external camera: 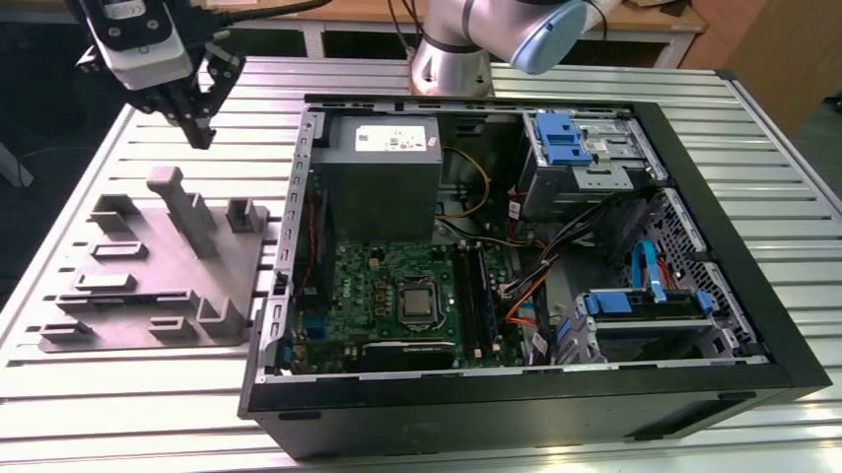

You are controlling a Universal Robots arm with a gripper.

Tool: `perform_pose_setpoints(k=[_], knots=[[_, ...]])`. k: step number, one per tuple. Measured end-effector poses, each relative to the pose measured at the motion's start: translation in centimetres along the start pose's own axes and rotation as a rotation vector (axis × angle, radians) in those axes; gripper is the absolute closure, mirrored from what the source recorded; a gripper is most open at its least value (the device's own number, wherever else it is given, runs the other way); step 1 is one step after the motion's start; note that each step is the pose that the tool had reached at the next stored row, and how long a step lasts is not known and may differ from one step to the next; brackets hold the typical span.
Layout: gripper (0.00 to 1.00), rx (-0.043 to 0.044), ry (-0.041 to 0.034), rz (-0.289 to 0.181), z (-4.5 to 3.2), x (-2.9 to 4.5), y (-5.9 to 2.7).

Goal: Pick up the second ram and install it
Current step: 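Reach for the second ram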

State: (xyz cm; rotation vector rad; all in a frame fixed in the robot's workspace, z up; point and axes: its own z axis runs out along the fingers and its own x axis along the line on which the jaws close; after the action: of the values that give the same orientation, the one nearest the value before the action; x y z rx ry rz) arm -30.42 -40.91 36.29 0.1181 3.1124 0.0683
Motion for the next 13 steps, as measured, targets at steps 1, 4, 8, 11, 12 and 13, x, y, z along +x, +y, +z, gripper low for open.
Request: perform_pose_setpoints(k=[1, 4, 8, 11, 12, 13], knots=[[0.90, 0.0000, 0.0000, 0.000, 0.12, 0.12, -0.11], [0.90, 0.0001, 0.0001, 0.000, 0.46, 0.53, -0.43], [0.90, 0.0000, 0.0000, 0.000, 0.94, 1.18, -0.84], [0.90, 0.0001, 0.0001, 0.000, 1.27, 1.81, -1.16], [0.90, 0.0000, 0.0000, 0.000, 1.38, 2.02, -1.26], [0.90, 0.0000, 0.0000, 0.000, 1.48, 2.24, -1.37]])
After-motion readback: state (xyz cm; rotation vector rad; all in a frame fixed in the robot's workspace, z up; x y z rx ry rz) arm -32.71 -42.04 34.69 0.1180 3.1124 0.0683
